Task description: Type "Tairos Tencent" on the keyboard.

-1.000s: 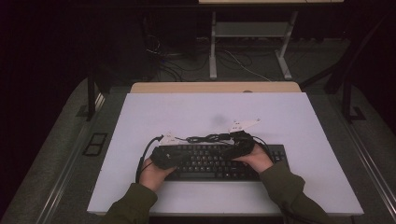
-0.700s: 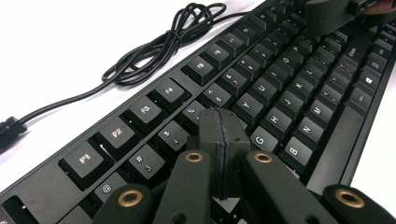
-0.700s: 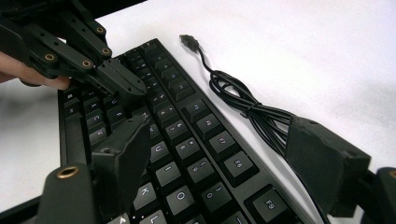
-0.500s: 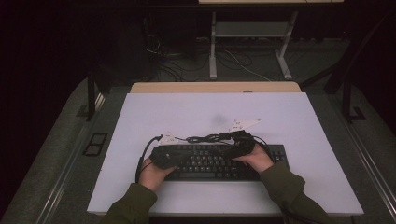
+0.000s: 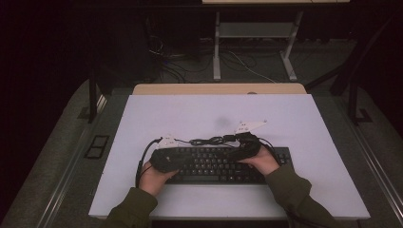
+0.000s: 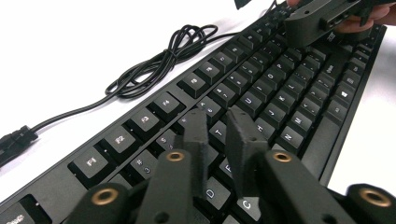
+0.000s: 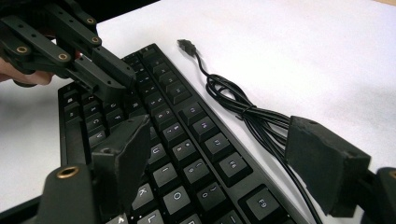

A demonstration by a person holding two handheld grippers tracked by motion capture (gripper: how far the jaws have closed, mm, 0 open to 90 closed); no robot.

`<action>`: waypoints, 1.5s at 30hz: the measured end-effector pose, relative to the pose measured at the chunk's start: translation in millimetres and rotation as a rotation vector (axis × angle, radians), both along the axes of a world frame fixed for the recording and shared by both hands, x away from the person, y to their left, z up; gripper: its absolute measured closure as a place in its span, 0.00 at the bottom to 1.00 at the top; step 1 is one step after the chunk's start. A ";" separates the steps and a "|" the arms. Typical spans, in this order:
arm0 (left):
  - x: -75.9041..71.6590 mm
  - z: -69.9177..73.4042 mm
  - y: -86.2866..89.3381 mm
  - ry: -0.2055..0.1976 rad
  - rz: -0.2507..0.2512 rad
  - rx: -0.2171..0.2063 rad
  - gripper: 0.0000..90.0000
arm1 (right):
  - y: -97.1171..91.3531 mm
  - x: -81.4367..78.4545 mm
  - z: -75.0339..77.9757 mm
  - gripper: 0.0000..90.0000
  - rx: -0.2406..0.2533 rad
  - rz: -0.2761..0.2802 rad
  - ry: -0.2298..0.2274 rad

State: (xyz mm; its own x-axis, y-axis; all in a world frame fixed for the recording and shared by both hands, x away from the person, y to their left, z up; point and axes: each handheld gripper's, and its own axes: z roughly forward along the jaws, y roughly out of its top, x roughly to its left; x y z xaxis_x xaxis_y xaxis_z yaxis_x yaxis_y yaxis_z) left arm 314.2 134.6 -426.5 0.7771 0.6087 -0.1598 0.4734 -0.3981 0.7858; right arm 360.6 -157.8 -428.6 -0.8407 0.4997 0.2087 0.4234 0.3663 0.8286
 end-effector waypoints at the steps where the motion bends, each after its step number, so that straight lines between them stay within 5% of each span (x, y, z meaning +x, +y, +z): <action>1: -1.0 0.7 0.6 -0.004 0.001 -0.003 0.83 | -0.1 -0.1 0.2 0.25 0.002 0.001 0.001; 23: -7.8 0.6 17.3 -0.032 0.019 -0.039 0.36 | -1.7 -3.4 5.7 0.27 -0.009 0.036 0.015; 45: -7.8 -2.3 21.6 -0.048 0.034 -0.032 0.23 | 2.1 -7.5 4.0 0.71 -0.066 0.099 0.031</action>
State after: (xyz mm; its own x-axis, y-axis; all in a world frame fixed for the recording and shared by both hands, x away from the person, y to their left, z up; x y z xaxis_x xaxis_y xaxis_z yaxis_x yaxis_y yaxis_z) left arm 306.4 156.2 -428.9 0.7630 0.6303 -0.1431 0.4481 -0.3562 0.8200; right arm 353.0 -155.7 -424.6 -0.8802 0.4281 0.2051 0.4078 0.4609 0.7882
